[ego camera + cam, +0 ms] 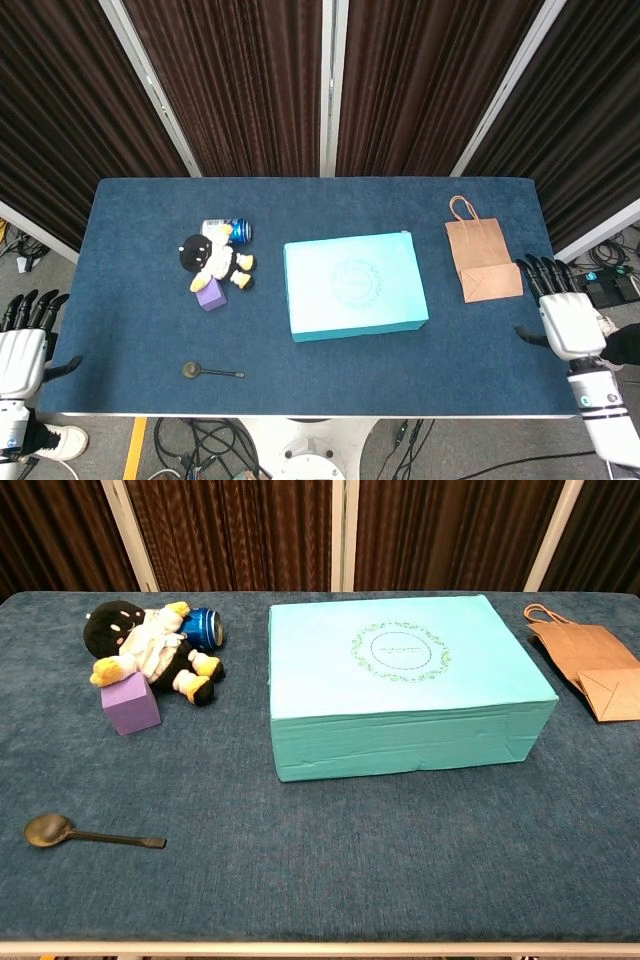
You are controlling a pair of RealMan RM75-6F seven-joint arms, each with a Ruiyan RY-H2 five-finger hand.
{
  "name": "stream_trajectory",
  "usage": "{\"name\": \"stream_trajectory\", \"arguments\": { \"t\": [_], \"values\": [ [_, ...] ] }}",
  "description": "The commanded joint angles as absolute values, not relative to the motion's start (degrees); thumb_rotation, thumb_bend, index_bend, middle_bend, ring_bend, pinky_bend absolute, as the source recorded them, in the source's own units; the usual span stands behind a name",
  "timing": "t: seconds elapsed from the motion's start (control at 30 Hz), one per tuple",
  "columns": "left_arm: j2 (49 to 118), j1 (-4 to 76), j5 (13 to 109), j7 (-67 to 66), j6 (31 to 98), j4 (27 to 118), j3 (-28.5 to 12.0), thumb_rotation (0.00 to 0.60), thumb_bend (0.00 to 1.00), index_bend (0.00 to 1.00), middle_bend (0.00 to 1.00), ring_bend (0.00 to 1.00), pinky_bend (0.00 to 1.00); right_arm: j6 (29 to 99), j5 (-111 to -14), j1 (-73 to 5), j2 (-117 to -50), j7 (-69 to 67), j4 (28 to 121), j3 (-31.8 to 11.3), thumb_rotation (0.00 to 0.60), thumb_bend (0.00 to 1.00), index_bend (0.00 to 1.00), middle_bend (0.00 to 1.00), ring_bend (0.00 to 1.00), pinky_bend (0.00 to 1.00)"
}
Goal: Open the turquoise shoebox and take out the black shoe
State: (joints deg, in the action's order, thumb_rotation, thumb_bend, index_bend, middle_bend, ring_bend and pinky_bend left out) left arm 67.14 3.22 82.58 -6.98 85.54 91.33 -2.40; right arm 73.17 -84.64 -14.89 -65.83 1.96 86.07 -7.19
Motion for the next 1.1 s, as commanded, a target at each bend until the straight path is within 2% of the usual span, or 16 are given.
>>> {"name": "stream_trajectory", "arguments": {
  "t": [0.03, 0.23, 0.5, 0.73, 1.1],
  "values": [
    [66.91, 3.14, 82.77, -6.9, 85.56, 91.61, -2.25, 0.6, 0.0, 0.13, 0.09, 0.01, 0.05, 68.22, -84.72, -20.17, -70.8, -0.52, 80.03, -8.9, 0.6, 0.01, 0.0, 0.05, 0.0, 0.0],
    [66.64, 2.91, 82.31, -6.58, 85.52, 91.31, -2.31, 0.6, 0.0, 0.13, 0.09, 0.01, 0.05, 62.47, -85.46, -26.63, -78.16, -2.82, 71.35, -9.42, 0.6, 0.01, 0.0, 0.05, 0.0, 0.0],
    [66.64, 2.5, 81.97, -5.99, 85.76, 90.53, -2.34, 0.6, 0.0, 0.13, 0.09, 0.01, 0.05, 63.31, -89.46, -30.86, -86.46, -4.83, 62.54, -7.76, 0.6, 0.01, 0.0, 0.04, 0.0, 0.0],
    [66.8, 2.27, 82.13, -5.49, 85.96, 90.08, -2.26, 0.6, 0.0, 0.13, 0.09, 0.01, 0.05, 65.65, -92.92, -32.46, -89.59, -5.33, 60.76, -5.59, 0.6, 0.01, 0.0, 0.04, 0.0, 0.0],
    [66.87, 1.63, 82.47, -4.53, 86.48, 89.6, -1.93, 0.6, 0.0, 0.13, 0.09, 0.01, 0.05, 66.69, -97.16, -35.28, -92.64, -7.28, 64.24, -2.6, 0.6, 0.01, 0.0, 0.03, 0.0, 0.0]
  ]
}}
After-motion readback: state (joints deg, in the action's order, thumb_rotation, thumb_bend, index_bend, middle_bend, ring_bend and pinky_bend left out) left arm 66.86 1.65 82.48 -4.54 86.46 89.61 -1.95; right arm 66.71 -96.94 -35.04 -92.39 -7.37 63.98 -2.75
